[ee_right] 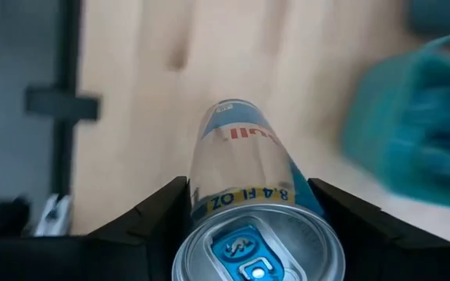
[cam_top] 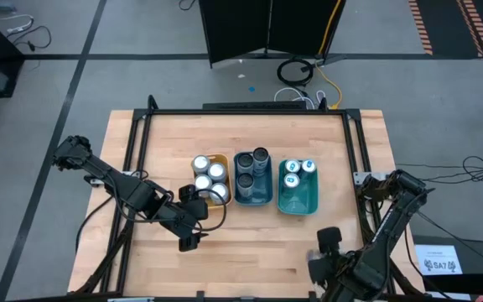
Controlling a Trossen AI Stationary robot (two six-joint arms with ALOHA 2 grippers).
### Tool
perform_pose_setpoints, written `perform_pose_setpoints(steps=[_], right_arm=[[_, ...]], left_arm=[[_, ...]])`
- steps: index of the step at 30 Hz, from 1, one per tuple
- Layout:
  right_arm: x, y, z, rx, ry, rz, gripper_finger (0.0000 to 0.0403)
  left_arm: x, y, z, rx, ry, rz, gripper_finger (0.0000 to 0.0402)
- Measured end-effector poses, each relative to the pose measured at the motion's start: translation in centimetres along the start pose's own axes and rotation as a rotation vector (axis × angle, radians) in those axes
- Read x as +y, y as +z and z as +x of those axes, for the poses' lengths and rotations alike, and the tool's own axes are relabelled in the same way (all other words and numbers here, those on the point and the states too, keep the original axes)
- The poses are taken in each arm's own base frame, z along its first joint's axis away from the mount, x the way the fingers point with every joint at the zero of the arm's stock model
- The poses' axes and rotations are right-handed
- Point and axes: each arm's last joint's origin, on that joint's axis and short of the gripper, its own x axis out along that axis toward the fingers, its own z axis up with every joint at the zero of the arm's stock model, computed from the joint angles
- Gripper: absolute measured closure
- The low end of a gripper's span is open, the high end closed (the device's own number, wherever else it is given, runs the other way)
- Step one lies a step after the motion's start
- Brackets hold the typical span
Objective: Sort soda cans
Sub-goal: Put the blue soda can into the green bin
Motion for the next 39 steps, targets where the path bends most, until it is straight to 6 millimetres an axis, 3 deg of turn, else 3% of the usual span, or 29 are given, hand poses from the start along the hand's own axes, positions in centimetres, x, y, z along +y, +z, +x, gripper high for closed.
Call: perform_pose_setpoints(steps=[8, 14, 23, 27, 30, 35, 39], right_arm=[[-3.1, 2.3, -3.1, -0.172, -0.104, 0.092, 0.0179], [-6.7, 4.7, -2.6, -0.172, -0.145, 0.226, 0.0178], [-13.3, 6.9, -2.0, -0.057, -0.026, 0.458, 0.0178], [-15.7, 5.8, -3.5, -0.097, -0.002, 0.497, 0.0178], [-17.3, 3.6, -3.9, -0.091, 0.000, 0.556, 0.0178], [-19.4, -0.5, -3.0, -0.007, 0.043, 0.692, 0.0178], [-20.6, -2.2, -2.3, -0.016, 0.053, 0.783, 0.0175]], left_arm=[[0.0, 0.0, 0.0, 0.001, 0.000, 0.037, 0.0002], [0.0, 0.0, 0.0, 0.001, 0.000, 0.087, 0.0002], [0.0, 0.0, 0.0, 0.003, 0.002, 0.089, 0.0002], [0.1, -0.1, 0.0, 0.014, 0.008, 0.092, 0.0002], [0.1, -0.1, 0.0, 0.015, 0.008, 0.099, 0.0002], [0.1, -0.1, 0.0, 0.015, 0.007, 0.242, 0.0002], [0.1, -0.1, 0.0, 0.010, 0.016, 0.275, 0.0002]])
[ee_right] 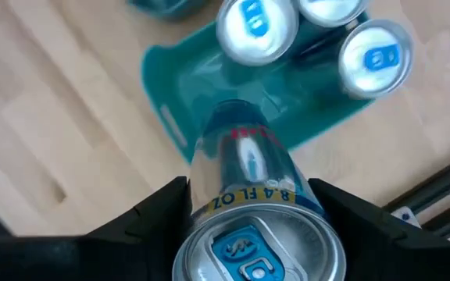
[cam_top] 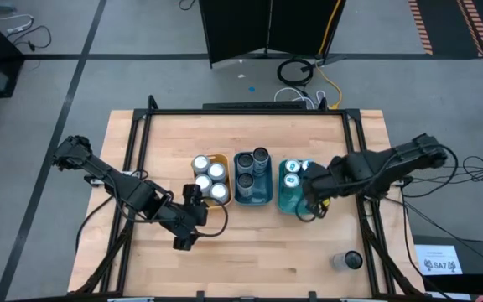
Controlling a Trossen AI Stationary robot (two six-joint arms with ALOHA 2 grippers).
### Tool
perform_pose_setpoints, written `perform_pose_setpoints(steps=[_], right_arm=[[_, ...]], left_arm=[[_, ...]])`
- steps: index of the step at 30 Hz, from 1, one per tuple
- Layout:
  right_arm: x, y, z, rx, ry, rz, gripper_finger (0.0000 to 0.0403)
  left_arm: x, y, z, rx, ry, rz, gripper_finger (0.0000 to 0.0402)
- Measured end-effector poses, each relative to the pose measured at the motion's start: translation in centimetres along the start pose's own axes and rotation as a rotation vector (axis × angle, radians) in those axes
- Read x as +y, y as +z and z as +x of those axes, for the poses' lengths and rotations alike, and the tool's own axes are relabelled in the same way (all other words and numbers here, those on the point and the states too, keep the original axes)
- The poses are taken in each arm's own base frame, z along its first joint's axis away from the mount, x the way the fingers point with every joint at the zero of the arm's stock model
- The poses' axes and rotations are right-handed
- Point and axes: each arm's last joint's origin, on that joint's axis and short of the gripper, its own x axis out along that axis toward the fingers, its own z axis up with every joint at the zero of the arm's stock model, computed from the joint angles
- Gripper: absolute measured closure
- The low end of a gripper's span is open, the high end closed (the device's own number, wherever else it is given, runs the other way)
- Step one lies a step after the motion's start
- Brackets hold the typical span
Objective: Sort soda cans
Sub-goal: Put the blue soda can into the green bin
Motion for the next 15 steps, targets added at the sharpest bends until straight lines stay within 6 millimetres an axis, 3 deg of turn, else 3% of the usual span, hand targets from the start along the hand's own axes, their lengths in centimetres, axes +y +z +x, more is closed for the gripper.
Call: perform_pose_setpoints(steps=[6, 15], right_arm=[[-1.3, 1.8, 1.4, 0.019, 0.003, 0.057, 0.0172], [-3.0, 4.0, 5.9, 0.117, -0.018, 0.025, 0.0170]], left_arm=[[0.1, 0.1, 0.0, -0.017, 0.025, -0.010, 0.0002], [0.1, 0.1, 0.0, -0.017, 0.025, -0.012, 0.0002]])
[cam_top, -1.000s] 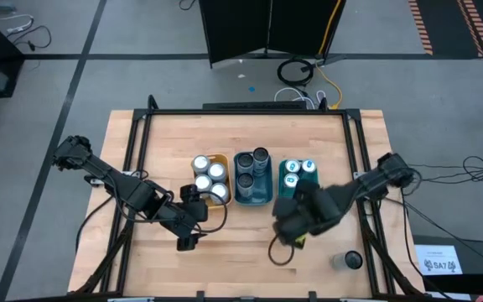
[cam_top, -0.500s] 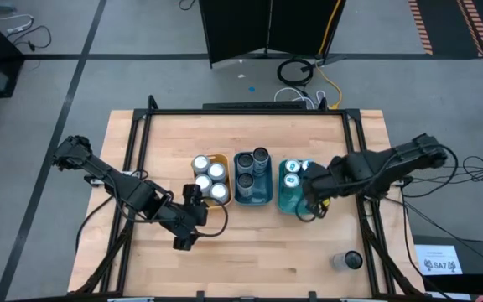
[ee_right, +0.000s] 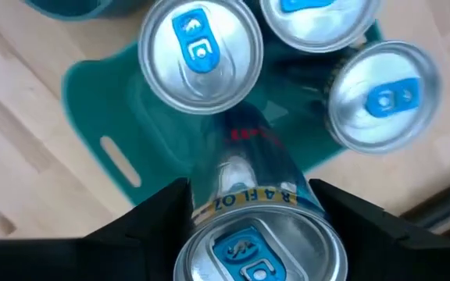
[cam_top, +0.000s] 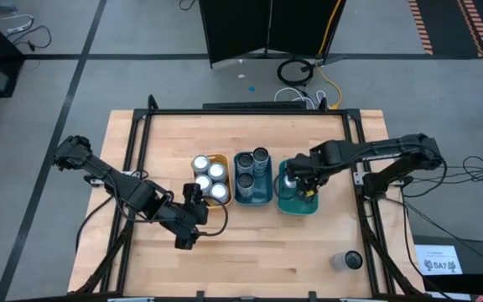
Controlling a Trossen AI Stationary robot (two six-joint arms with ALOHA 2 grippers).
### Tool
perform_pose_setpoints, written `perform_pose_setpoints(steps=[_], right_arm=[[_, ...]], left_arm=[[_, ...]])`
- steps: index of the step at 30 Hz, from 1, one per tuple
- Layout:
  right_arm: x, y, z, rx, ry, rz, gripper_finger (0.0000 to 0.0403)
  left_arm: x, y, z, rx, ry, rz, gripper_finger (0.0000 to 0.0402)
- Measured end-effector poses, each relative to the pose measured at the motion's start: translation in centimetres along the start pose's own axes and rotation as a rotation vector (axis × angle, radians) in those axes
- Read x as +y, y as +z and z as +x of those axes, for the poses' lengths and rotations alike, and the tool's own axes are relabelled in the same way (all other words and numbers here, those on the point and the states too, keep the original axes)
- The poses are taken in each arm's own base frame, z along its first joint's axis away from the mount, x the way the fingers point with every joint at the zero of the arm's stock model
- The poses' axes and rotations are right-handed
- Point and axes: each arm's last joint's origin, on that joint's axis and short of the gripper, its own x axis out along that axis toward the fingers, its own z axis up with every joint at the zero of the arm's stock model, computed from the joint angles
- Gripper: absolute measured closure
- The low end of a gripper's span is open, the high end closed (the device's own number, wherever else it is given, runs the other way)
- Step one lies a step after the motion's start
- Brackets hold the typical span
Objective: Sort soda cans
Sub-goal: Put the blue soda can into the green bin
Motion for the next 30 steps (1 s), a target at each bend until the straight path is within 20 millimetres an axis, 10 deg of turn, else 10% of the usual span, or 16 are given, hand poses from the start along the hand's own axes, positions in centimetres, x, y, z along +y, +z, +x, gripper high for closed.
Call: perform_pose_setpoints(steps=[14, 30], right_arm=[[-0.6, 0.3, 5.0, 0.000, -0.009, 0.015, 0.0160], [-0.7, 0.1, 5.5, 0.013, -0.021, 0.078, 0.0136]], left_arm=[[0.0, 0.0, 0.0, -0.001, 0.001, -0.001, 0.0002], [0.0, 0.0, 0.0, -0.001, 0.002, -0.002, 0.0002]])
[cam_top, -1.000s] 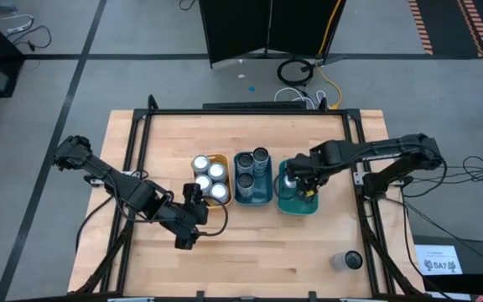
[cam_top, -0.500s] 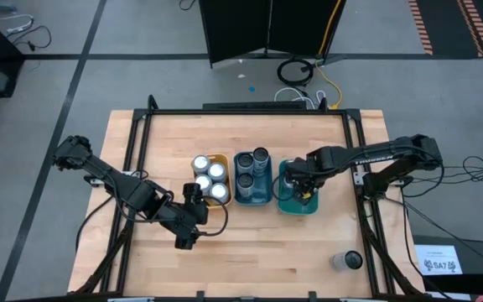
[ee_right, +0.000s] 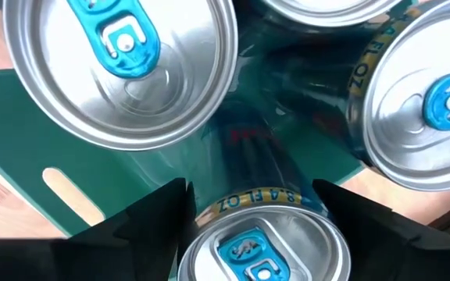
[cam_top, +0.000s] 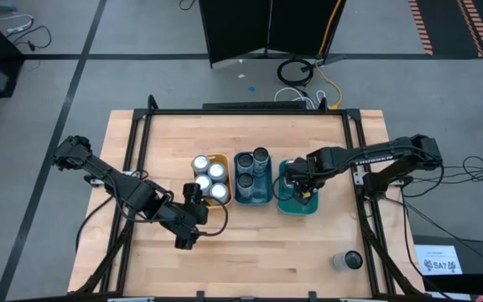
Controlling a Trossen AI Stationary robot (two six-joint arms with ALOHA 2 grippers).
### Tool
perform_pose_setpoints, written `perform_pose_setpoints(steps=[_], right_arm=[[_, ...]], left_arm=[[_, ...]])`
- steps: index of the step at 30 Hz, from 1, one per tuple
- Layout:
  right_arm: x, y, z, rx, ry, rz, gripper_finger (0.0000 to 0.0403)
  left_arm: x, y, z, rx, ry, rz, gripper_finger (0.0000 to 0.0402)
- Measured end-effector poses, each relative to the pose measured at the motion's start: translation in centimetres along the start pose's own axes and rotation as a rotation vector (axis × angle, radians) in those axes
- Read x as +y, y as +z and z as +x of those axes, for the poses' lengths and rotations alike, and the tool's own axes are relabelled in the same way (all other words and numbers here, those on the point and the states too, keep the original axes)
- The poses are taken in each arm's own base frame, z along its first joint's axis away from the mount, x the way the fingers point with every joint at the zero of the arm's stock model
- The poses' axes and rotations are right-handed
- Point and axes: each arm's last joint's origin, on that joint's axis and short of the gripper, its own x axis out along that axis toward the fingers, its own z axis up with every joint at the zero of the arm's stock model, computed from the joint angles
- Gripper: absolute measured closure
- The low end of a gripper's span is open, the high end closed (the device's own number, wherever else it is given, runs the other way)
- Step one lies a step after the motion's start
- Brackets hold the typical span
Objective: Sort soda cans
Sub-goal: Put the blue soda can into the green bin
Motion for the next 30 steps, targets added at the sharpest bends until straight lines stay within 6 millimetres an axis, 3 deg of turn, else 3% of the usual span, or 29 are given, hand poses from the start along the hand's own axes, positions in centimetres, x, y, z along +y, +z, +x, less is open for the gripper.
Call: perform_pose_setpoints(steps=[23, 30], right_arm=[[0.00, 0.00, 0.00, 0.000, 0.001, 0.043, 0.0135], [0.06, -0.05, 0.00, 0.000, 0.001, 0.066, 0.0096]], left_arm=[[0.00, 0.00, 0.00, 0.000, 0.000, 0.000, 0.0002], [0.00, 0.00, 0.00, 0.000, 0.000, -0.033, 0.0002]])
